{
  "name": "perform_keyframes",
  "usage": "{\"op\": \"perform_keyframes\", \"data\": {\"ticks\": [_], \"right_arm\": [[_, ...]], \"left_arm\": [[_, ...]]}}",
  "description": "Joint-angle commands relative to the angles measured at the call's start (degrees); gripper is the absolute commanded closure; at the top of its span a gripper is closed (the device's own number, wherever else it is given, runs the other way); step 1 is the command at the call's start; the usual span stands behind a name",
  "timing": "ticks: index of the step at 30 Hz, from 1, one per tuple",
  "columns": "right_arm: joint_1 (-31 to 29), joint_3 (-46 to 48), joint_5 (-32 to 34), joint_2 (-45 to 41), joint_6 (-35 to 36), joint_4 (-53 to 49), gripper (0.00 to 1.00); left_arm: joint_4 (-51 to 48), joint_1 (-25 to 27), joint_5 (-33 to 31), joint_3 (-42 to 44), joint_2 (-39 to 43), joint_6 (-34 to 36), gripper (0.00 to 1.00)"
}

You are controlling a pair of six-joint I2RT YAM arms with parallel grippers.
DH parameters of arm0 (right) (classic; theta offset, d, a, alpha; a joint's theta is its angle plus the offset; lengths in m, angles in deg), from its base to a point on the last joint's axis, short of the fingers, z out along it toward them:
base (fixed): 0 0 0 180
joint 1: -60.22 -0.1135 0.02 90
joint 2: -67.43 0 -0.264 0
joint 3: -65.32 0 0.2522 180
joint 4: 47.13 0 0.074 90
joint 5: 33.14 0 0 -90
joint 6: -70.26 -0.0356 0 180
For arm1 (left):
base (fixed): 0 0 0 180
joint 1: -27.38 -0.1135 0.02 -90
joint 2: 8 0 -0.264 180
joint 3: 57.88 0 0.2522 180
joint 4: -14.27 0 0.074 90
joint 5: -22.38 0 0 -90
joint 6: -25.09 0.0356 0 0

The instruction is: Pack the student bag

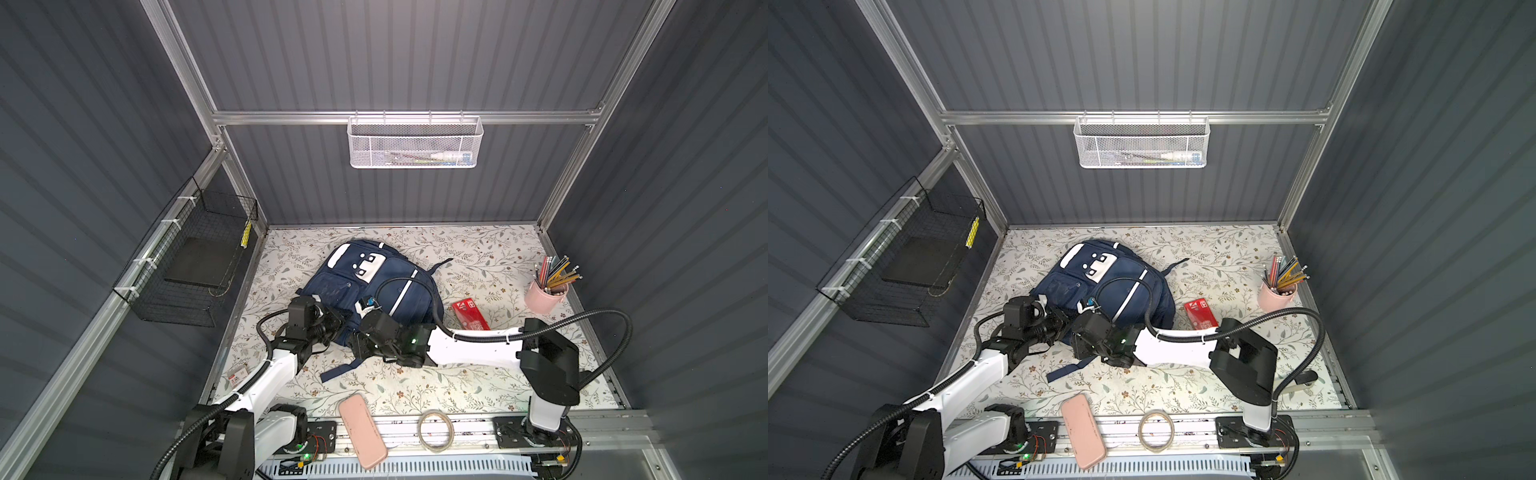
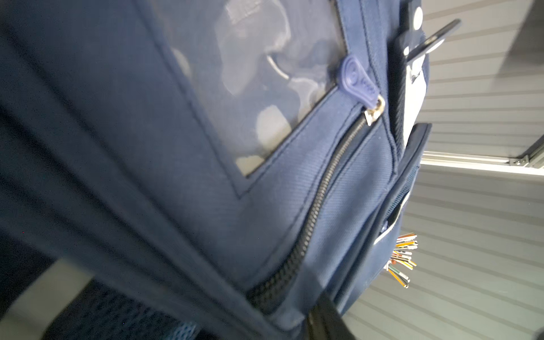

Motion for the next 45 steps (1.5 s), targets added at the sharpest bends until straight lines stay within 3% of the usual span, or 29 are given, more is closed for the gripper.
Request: {"op": "perform_keyframes", "data": {"ticks": [1, 8, 12, 18, 26, 28, 31, 33, 36, 40, 43, 45], "right_arm": [[0.89, -0.53, -1.34, 1.65, -3.51, 2.58, 0.58], [2.85, 7.38, 4.00, -0.34, -10.14, 10.29, 0.64], [3.17, 7.37, 9.82, -1.92, -7.93, 10.04, 0.69], [3.85, 6.73, 11.19, -1.89, -7.54, 11.05, 0.74], [4.51, 2.89, 12.30, 2.09, -5.72, 7.25, 0.74], [4.62, 4.57, 11.29, 2.41, -6.37, 9.28, 0.71], [4.53, 6.20, 10.35, 2.11, -6.70, 12.84, 0.42], [4.53, 5.57, 10.83, 2.15, -6.24, 13.48, 0.37], [4.66, 2.99, 11.30, 3.78, -5.58, 12.66, 0.42], [5.32, 1.42, 9.90, 7.05, -8.88, 11.64, 0.62], [6.05, 4.32, 9.67, 7.41, -12.23, 14.72, 0.63], [6.86, 4.79, 8.90, 7.54, -13.17, 15.30, 0.58]], "left_arm": [[-0.32, 0.22, 0.37, -2.82, 0.82, 1.94, 0.69], [0.38, 0.27, 1.16, -1.52, 2.19, 0.02, 0.73], [5.77, 0.73, 2.94, 1.59, 0.99, -3.30, 0.75], [5.79, 4.25, 1.06, 1.23, 0.49, -3.31, 0.75], [5.87, 5.06, 0.59, 0.59, 0.45, -3.68, 0.77], [5.82, 5.06, 1.31, 0.25, 0.36, -3.96, 0.80], [6.57, 5.06, 1.87, 0.42, 0.20, -4.87, 0.82], [7.14, 5.06, 2.36, 0.59, 0.08, -5.62, 0.86], [7.51, 5.06, 3.03, 0.68, 0.46, -6.46, 0.88], [6.65, 5.06, 3.41, 0.54, 1.20, -6.85, 0.88], [5.97, 5.06, 3.65, 0.28, 1.78, -6.88, 0.88], [5.99, 5.06, 3.80, 0.41, 1.92, -7.29, 0.88]]}}
